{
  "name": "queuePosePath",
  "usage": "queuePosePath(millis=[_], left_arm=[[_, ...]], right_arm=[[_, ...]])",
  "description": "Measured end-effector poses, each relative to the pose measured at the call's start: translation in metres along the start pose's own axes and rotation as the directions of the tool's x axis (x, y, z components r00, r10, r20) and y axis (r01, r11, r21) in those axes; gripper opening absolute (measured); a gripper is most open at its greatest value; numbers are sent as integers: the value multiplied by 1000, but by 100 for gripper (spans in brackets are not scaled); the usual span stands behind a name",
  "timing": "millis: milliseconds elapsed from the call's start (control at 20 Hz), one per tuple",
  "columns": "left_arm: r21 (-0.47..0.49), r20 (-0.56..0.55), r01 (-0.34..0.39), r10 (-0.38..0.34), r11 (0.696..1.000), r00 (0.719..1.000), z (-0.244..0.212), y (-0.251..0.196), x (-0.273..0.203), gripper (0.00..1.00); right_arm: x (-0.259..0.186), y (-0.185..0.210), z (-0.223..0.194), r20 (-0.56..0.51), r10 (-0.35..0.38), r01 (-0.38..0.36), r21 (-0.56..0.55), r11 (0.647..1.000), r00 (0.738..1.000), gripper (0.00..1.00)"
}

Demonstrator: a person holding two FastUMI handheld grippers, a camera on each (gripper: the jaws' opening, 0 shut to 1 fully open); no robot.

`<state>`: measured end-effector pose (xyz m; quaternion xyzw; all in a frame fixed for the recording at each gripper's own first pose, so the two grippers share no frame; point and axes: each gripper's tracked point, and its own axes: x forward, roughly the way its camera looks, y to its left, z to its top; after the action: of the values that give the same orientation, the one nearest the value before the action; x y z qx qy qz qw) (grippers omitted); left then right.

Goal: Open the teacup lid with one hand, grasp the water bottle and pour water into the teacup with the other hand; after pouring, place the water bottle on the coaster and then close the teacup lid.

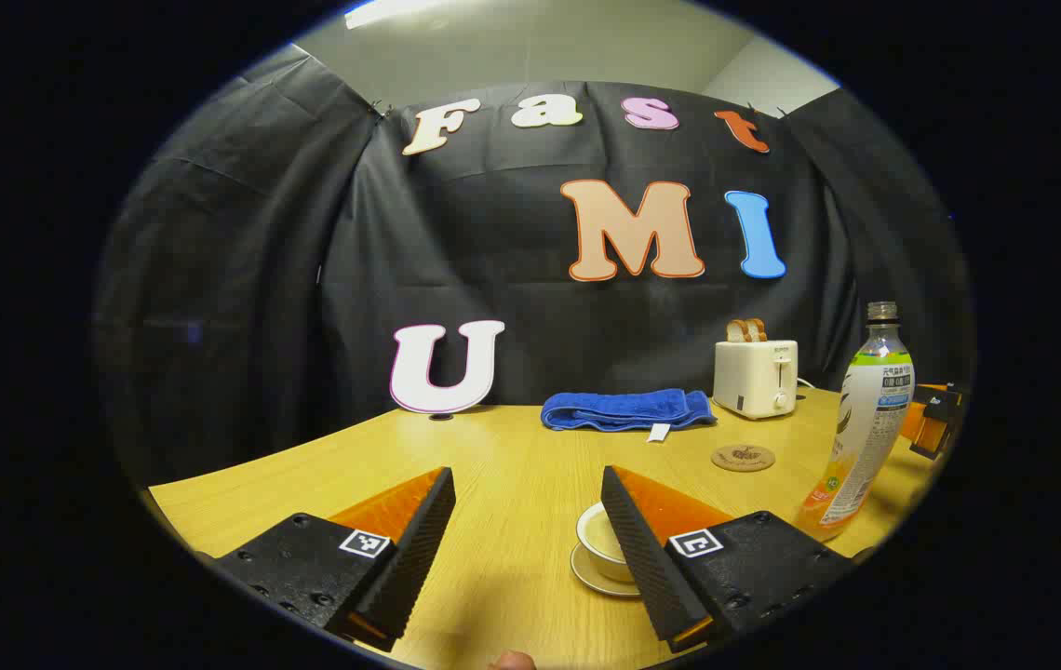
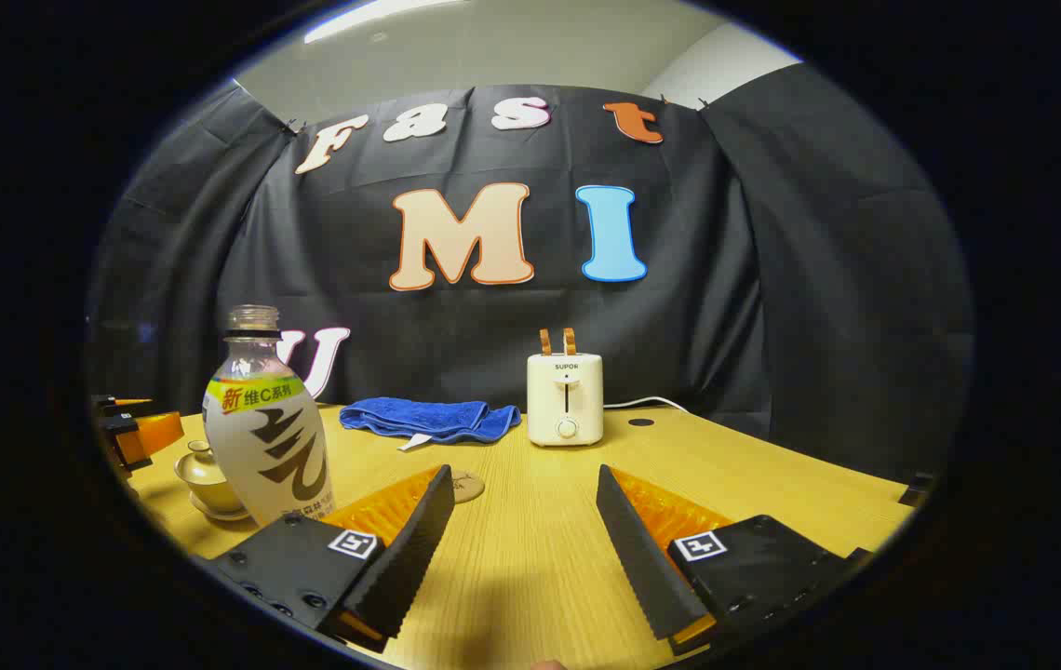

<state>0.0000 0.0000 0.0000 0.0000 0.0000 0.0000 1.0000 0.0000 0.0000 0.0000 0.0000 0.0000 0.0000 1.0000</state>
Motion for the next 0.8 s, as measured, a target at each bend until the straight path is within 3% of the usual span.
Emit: queuePosePath(millis=[800], left_arm=[[-1,-1,0,0,1000,1000,0,0,-1,93]], right_arm=[[1,1,0,1,0,0,-1,1000,1000,99]])
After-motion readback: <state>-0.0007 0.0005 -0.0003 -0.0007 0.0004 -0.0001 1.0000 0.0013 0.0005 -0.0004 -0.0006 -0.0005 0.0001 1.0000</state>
